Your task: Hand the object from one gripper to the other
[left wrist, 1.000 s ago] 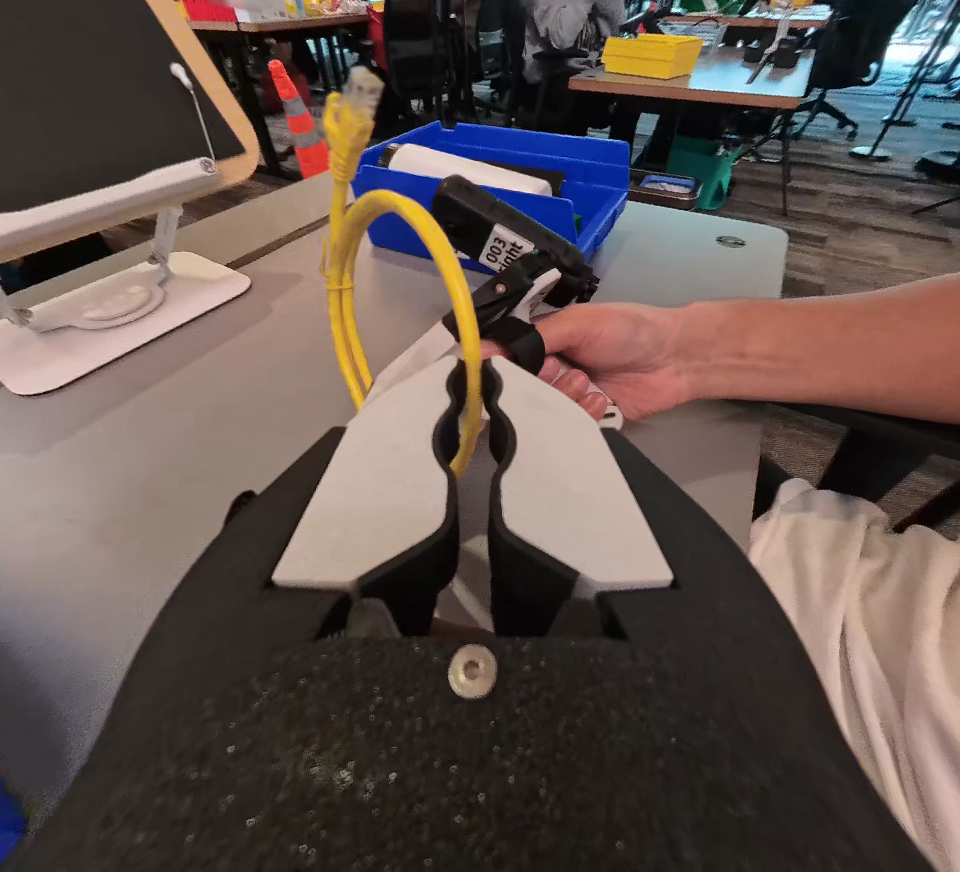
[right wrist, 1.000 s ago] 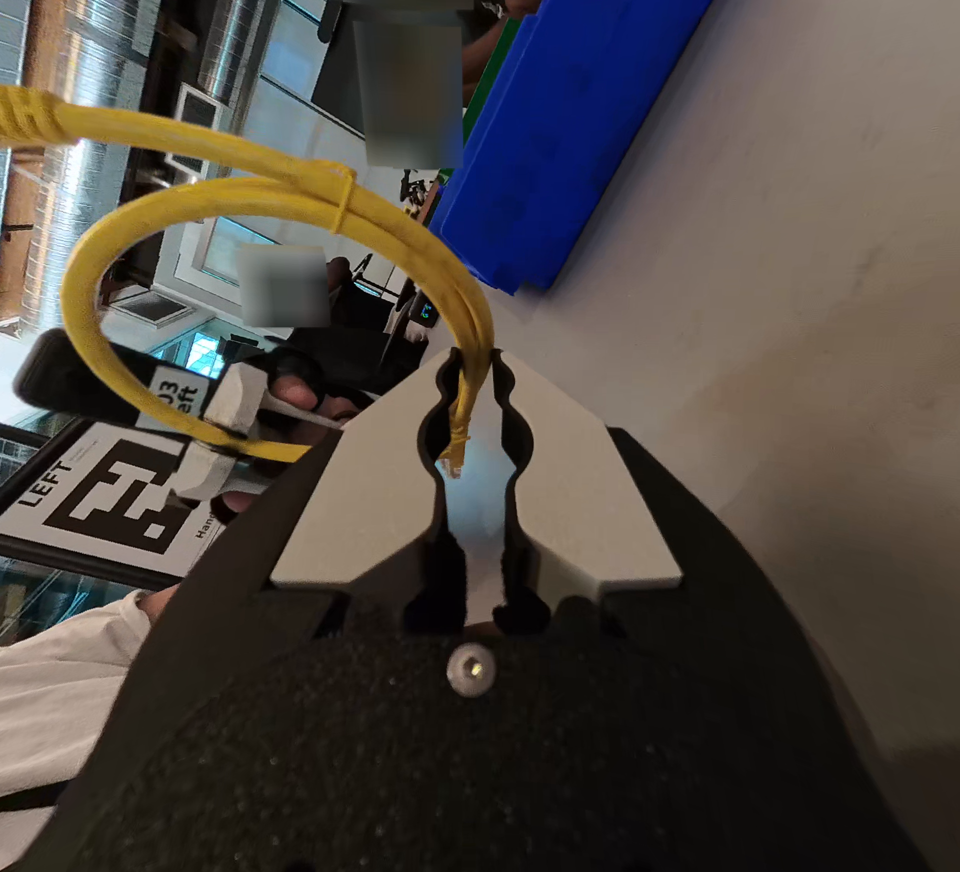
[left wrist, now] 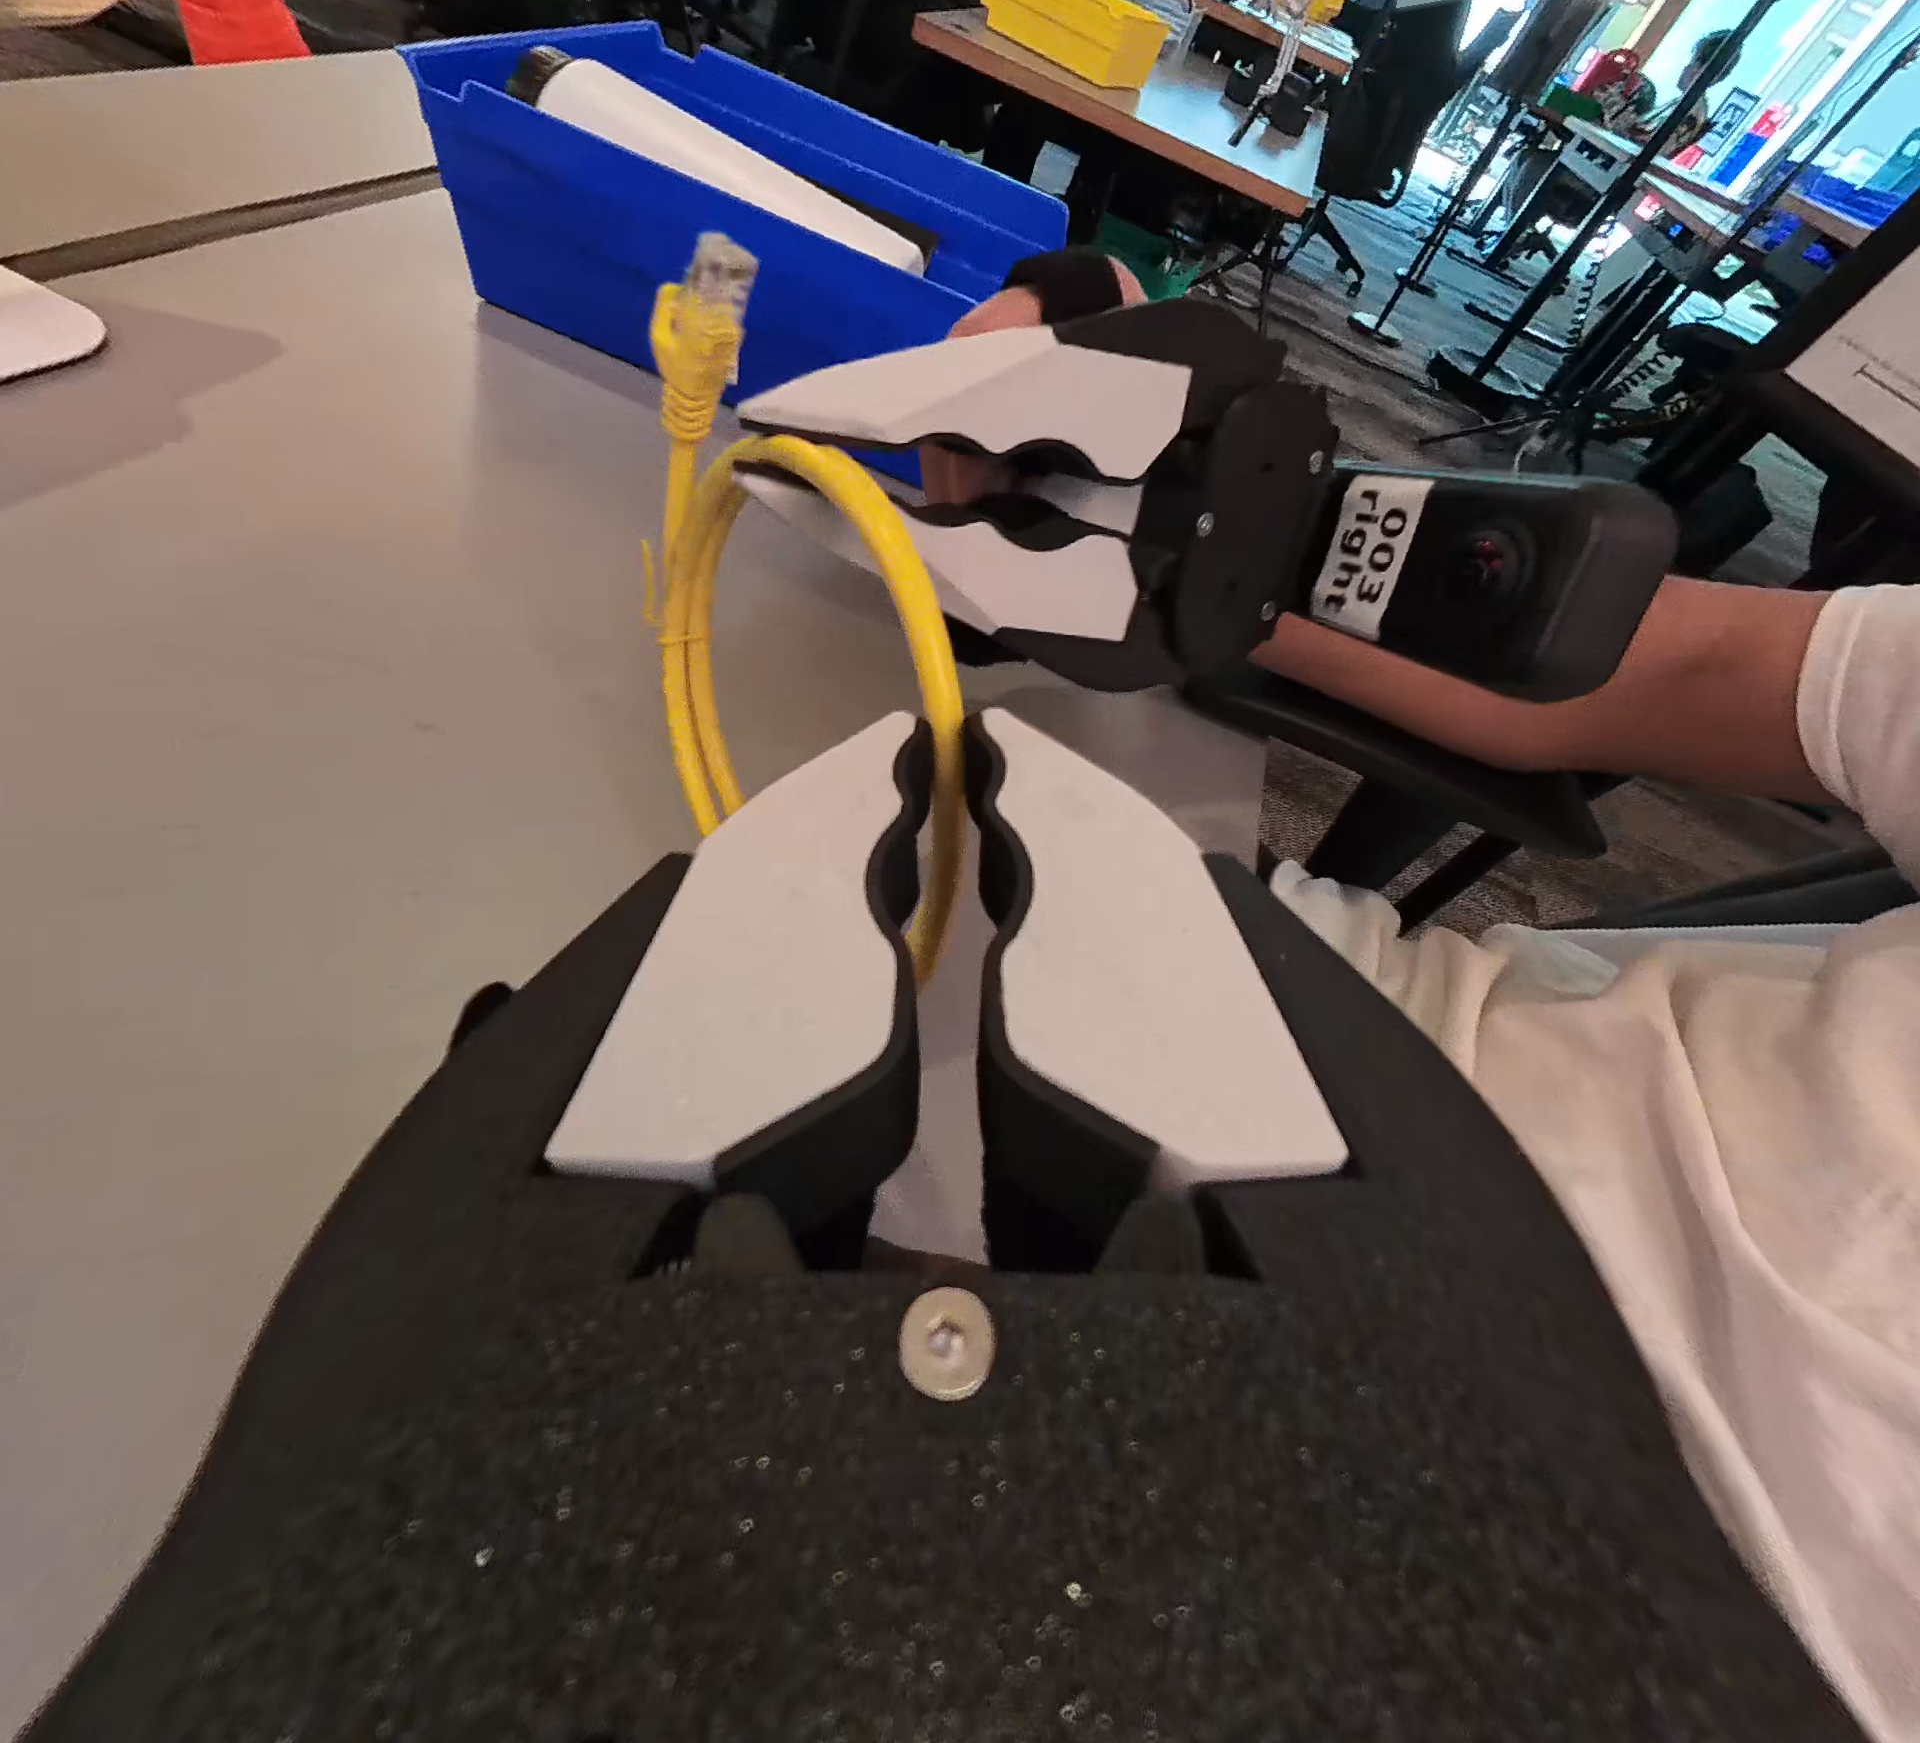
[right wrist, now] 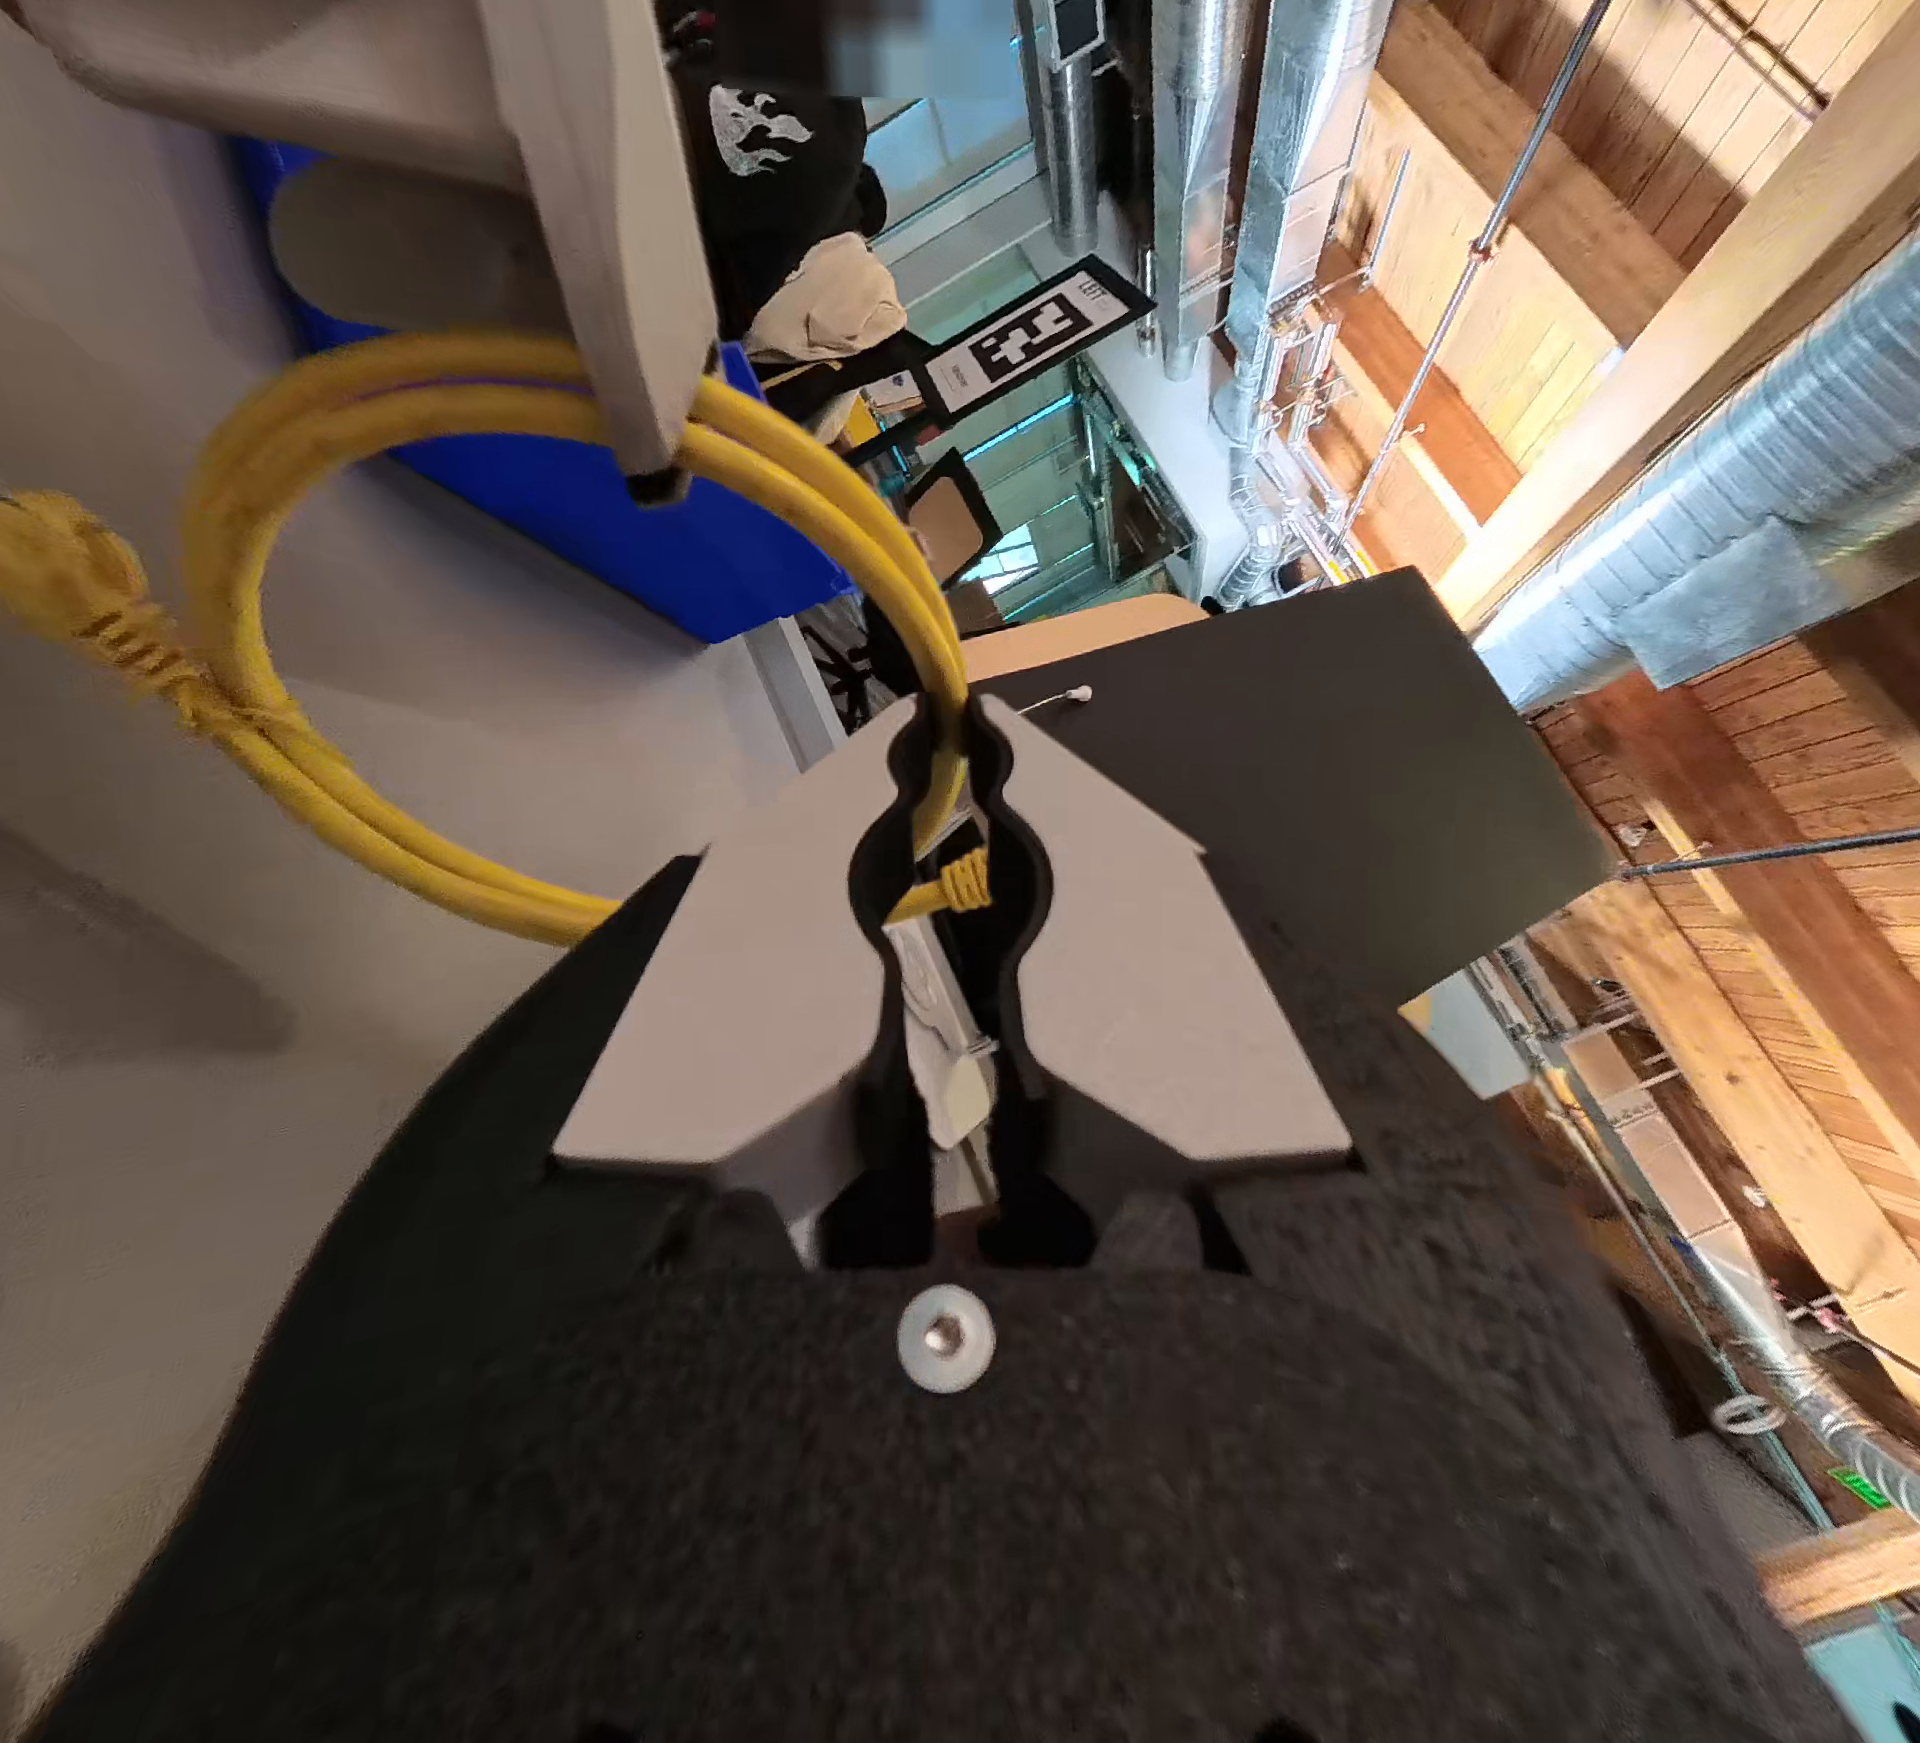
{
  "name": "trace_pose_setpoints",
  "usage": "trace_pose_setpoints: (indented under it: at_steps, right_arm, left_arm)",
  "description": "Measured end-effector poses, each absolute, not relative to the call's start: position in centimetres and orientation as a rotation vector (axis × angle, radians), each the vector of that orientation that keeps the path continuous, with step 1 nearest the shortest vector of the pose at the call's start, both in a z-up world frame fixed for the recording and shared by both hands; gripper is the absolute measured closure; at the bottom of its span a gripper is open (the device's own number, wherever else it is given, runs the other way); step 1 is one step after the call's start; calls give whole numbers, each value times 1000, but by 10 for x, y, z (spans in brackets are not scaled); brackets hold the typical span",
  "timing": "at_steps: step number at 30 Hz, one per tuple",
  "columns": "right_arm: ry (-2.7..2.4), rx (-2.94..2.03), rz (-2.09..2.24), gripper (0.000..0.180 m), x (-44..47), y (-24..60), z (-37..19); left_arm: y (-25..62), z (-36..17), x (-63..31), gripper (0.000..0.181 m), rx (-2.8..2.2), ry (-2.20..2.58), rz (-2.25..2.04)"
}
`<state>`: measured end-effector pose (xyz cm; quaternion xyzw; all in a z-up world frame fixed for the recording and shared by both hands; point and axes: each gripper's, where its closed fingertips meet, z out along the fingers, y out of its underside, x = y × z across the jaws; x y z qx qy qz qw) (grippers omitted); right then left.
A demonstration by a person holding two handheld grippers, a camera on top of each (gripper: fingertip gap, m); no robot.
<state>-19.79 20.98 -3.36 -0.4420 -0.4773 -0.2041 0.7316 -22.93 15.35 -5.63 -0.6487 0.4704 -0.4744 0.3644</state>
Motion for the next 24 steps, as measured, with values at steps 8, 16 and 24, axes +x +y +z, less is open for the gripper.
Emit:
trace_pose_setpoints:
  at_steps: [8, 16, 24]
  right_arm:
    - [-1021, -1056, -415, 175, -189, 217, -35]
    - [-697, -1257, -250, 174, -130, 244, -14]
    - [-694, -1274, -294, 174, -146, 240, -12]
  left_arm:
    - [162, -39, -234, 134, -1533, 1183, -1094]
    - [185, -53, -245, 111, -1531, 1165, -922]
    - [187, -88, -230, 123, -1591, 1249, -653]
